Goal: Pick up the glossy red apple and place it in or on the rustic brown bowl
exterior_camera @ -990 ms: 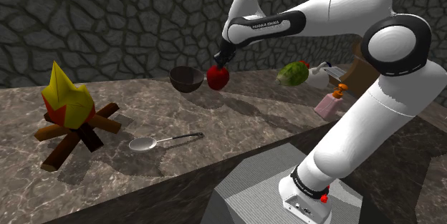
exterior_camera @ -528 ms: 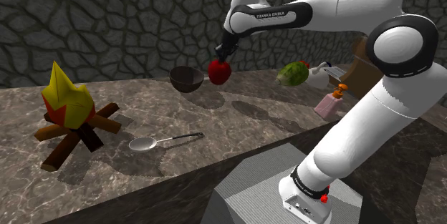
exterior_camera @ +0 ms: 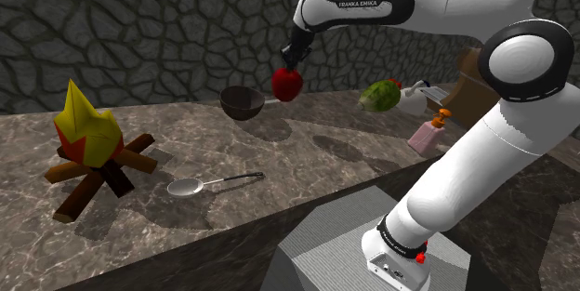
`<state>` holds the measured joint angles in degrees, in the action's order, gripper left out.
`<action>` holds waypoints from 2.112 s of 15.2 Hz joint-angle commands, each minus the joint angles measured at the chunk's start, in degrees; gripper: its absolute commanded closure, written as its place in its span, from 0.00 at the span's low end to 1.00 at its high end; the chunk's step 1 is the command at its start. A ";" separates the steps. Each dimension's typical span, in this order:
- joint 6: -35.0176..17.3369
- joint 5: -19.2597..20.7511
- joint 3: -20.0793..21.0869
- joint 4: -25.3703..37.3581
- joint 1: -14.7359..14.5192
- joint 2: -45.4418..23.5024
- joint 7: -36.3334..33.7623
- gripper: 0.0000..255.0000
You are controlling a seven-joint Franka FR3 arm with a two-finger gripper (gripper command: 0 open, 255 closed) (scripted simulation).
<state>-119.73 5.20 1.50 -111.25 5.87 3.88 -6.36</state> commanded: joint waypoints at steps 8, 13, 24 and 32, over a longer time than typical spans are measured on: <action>7.05 -0.08 0.50 8.26 -0.42 -1.26 -0.30 1.00; 13.98 1.16 2.47 24.16 -2.52 -10.62 -3.90 1.00; 29.43 4.27 3.87 61.24 -7.94 -32.84 -7.89 1.00; 20.29 3.96 4.02 47.36 -7.08 -28.17 -8.89 1.00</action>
<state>-98.26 9.18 5.51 -62.25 -1.30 -24.81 -15.12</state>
